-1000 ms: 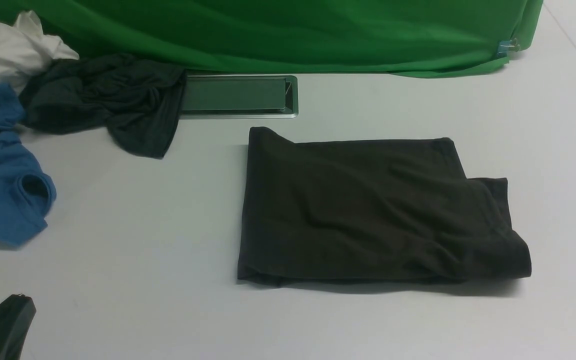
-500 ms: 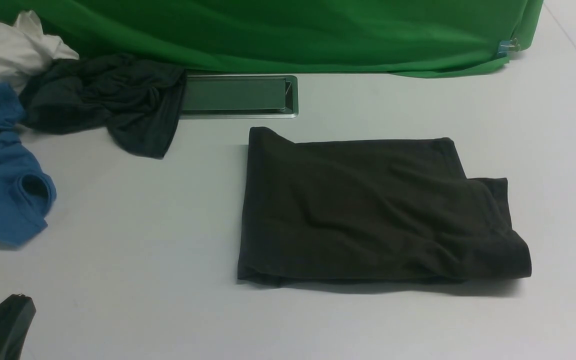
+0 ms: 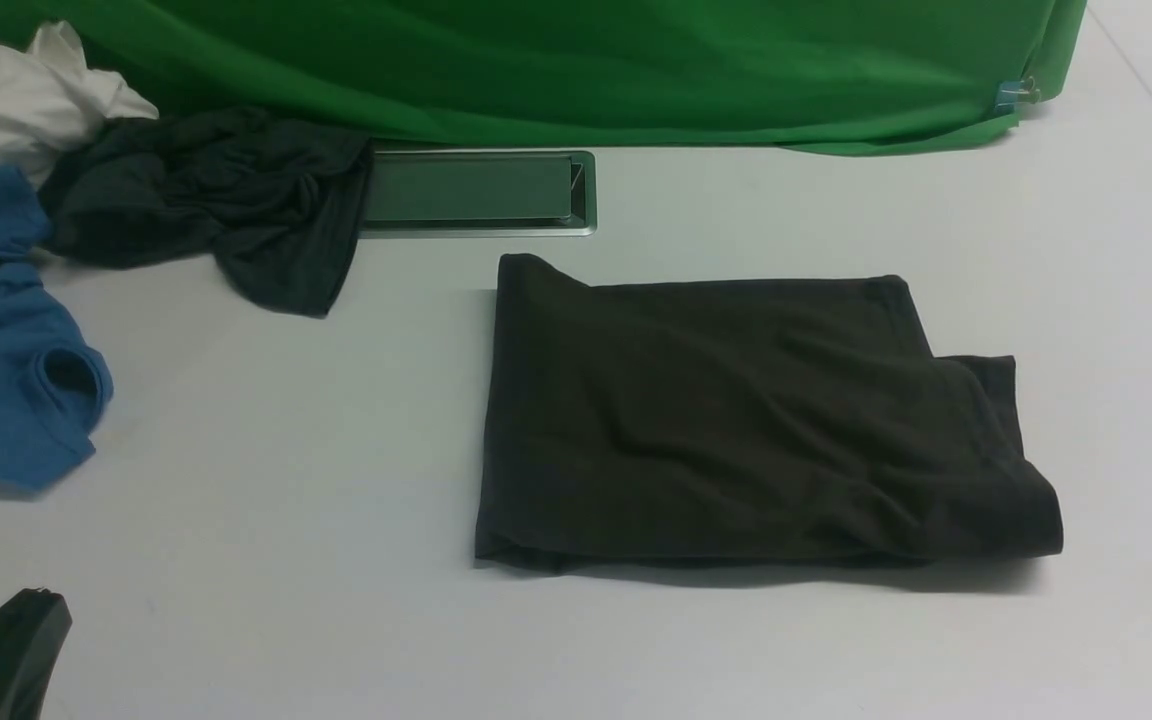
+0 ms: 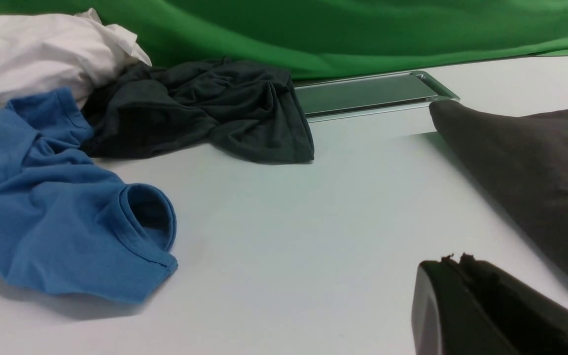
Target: Fold a long-sleeved shirt on a white desktop.
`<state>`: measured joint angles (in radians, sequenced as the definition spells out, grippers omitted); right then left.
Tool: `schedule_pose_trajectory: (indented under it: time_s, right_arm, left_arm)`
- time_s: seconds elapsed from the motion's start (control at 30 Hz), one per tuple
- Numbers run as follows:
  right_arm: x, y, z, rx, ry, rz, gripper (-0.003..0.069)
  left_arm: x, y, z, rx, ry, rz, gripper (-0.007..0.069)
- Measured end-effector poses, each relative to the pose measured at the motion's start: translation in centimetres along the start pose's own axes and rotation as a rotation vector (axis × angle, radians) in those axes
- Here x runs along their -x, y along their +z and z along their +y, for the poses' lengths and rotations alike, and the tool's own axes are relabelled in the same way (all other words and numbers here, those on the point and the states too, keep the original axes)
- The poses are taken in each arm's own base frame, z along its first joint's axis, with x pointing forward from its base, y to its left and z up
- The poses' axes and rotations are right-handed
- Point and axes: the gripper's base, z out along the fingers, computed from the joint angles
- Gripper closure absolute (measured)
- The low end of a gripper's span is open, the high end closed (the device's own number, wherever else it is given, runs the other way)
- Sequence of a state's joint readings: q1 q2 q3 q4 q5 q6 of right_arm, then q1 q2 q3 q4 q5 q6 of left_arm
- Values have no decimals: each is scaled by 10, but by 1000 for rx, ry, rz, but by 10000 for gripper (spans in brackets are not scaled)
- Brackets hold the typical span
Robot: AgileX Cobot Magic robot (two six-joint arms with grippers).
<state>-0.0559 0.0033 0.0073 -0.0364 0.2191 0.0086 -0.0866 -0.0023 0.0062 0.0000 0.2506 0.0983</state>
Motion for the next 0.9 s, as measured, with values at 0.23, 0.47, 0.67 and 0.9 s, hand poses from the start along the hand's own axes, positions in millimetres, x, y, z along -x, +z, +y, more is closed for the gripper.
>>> schedule_pose_trajectory:
  time_s: [0.23,0.47,0.67,0.9]
  right_arm:
    - [0,0,0,0,-9,3,419]
    - [0,0,0,0,-23,3,419]
    - [0,0,0,0,4,3,419]
    - [0,0,0,0,7,3,419]
  left_arm:
    - [0,0,0,0,0,0,605]
    - [0,0,0,0,0,0,605]
    - [0,0,0,0,0,0,605]
    - [0,0,0,0,0,0,605]
